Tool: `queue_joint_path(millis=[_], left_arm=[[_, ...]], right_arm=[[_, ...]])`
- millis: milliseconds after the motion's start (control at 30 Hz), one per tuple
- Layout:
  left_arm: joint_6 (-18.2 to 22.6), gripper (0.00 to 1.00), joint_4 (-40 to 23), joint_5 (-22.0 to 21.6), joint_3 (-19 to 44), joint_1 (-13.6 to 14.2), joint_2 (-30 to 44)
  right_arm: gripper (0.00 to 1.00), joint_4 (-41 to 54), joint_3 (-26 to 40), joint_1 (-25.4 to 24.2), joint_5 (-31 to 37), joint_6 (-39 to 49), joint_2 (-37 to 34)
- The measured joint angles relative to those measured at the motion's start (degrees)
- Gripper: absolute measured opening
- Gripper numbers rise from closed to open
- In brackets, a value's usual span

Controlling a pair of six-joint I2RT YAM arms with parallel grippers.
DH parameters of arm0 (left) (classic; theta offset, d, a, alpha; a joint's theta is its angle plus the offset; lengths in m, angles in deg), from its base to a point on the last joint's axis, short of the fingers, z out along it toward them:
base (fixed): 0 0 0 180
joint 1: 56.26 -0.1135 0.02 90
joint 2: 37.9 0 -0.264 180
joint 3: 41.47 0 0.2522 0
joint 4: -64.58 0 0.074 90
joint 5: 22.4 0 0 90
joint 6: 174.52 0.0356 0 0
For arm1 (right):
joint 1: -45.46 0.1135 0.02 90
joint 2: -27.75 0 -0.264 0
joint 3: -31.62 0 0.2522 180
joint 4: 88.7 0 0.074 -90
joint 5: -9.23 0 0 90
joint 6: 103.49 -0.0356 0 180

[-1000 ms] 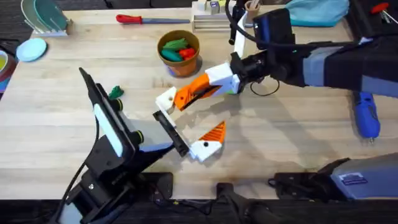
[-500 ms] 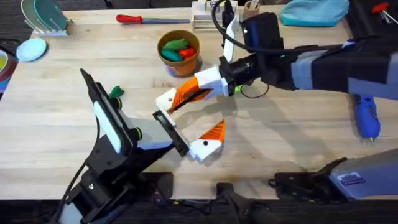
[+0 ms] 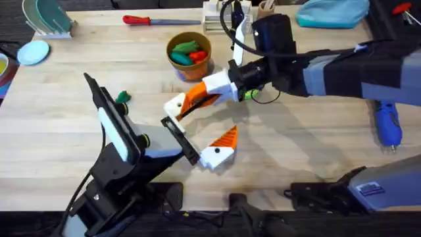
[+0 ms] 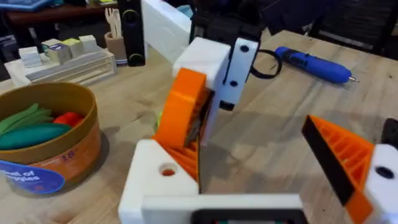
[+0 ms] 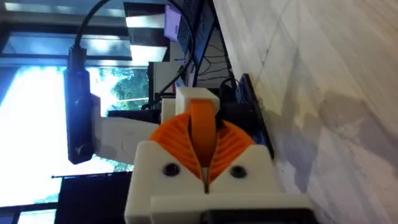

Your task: Pick up the gripper from the table and insert it into the empty holder that is missing its gripper. Then pick up a screw, insert it into the mounting hole, and use the screwdriver to tighten it. Finally, clean up the table by picking up the vegetable and placing it into the bucket.

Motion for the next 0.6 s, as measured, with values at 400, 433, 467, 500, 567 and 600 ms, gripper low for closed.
queue_joint_path(millis=[400,433,467,500,567,600], left_arm=[[0.02,0.993,0.0,-0.31,0.0,-0.17,0.0],[0.02,0.992,0.0,-0.31,0.0,-0.17,0.0],[0.02,0.994,0.0,-0.31,0.0,-0.17,0.0],[0.02,0.994,-0.02,-0.33,0.0,-0.17,0.0],[0.05,0.993,-0.01,-0.28,0.0,-0.17,0.0],[0.09,0.993,-0.02,-0.3,0.0,-0.17,0.0]], right_arm=[[0.009,-1.07,-0.02,0.39,0.9,-0.26,-0.04],[0.011,-1.07,0.0,0.39,0.92,-0.28,-0.04],[0.028,-1.07,-0.02,0.39,1.01,-0.39,-0.04],[0.066,-1.07,-0.02,0.39,1.05,-0.42,-0.04],[0.136,-1.12,-0.02,0.51,1.28,-0.37,-0.05],[0.148,-1.09,-0.01,0.58,1.4,-0.35,-0.04]])
